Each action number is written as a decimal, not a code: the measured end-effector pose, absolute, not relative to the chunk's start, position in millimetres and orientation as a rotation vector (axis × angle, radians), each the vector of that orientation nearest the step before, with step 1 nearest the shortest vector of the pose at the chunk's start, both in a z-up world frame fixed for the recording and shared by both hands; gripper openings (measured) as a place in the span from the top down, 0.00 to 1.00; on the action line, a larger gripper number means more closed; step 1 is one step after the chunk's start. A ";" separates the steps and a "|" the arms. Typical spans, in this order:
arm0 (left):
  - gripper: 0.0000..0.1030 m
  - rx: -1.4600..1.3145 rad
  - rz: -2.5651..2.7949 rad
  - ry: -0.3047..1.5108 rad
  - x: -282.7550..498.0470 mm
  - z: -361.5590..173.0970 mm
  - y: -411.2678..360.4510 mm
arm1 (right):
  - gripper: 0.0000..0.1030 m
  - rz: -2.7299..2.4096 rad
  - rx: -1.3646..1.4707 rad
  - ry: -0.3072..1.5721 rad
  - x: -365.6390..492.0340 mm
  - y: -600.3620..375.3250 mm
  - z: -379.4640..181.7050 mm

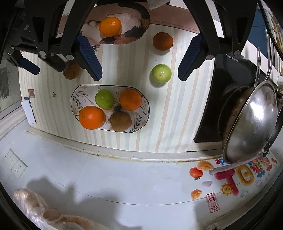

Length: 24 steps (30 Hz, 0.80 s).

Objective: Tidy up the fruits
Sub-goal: 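Grasp the dark red apple with the right tool while the left tool grasps the brownish fruit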

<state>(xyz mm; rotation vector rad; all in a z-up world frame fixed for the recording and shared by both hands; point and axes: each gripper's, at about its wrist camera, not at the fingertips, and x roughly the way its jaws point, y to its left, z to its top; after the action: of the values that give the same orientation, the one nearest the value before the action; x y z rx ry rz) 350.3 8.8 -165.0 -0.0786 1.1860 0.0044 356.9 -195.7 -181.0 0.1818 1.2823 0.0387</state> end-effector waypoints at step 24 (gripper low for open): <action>0.15 -0.249 0.221 1.450 318.2 -292.0 83.4 | 0.38 -0.150 0.420 1.538 381.9 -264.2 -360.2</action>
<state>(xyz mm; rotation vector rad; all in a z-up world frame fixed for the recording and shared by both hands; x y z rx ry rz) 318.2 83.4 -292.0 -0.2487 1.4501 0.2212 381.9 -264.2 -360.2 0.4197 1.5377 -0.1496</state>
